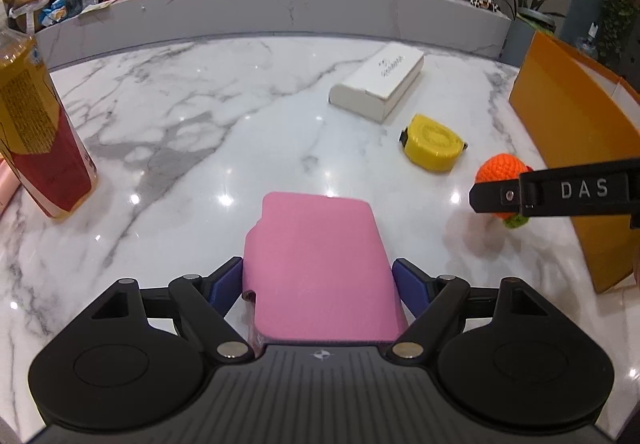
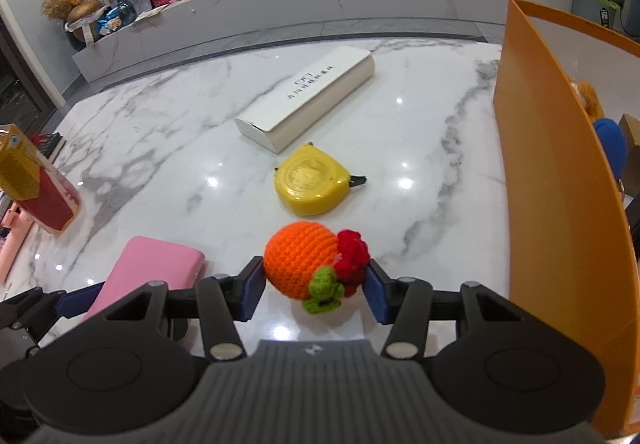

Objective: Organize objects
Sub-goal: 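Lift pink wallet with left tool while right tool carries crochet ball toward orange box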

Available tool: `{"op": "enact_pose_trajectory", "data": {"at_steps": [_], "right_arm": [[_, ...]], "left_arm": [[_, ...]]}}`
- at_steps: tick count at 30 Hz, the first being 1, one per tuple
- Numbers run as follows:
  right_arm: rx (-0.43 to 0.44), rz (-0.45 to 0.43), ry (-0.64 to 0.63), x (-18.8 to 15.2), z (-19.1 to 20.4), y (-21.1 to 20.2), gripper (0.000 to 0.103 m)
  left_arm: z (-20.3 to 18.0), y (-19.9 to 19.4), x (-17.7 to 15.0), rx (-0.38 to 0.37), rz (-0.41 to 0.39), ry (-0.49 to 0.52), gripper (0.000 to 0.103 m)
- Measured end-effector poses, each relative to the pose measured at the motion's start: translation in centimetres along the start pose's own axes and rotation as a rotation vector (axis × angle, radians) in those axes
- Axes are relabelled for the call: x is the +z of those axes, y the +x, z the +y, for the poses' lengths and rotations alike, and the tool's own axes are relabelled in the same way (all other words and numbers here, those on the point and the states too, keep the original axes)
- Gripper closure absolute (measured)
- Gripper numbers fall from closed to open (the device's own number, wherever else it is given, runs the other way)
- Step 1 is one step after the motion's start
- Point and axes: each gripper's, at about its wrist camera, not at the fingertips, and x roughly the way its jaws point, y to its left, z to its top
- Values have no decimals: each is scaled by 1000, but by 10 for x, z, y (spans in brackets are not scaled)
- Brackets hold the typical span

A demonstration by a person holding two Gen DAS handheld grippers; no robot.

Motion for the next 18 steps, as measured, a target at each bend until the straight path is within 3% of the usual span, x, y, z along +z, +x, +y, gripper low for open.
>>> {"op": "enact_pose_trajectory", "data": {"at_steps": [7, 10, 12, 16, 18], "right_arm": [[38, -54, 1, 16, -9, -32, 49], [37, -63, 10, 21, -22, -43, 49], [34, -72, 23, 24, -33, -52, 49], [63, -90, 81, 31, -57, -70, 49], [64, -99, 94, 33, -64, -77, 49]], "left_arm": [[-14, -17, 24, -33, -61, 22, 11], [-19, -21, 34, -63, -76, 28, 67], [-22, -24, 43, -115, -75, 10, 67], [-35, -16, 49, -39, -35, 72, 65], [-34, -10, 43, -61, -20, 71, 46]]}}
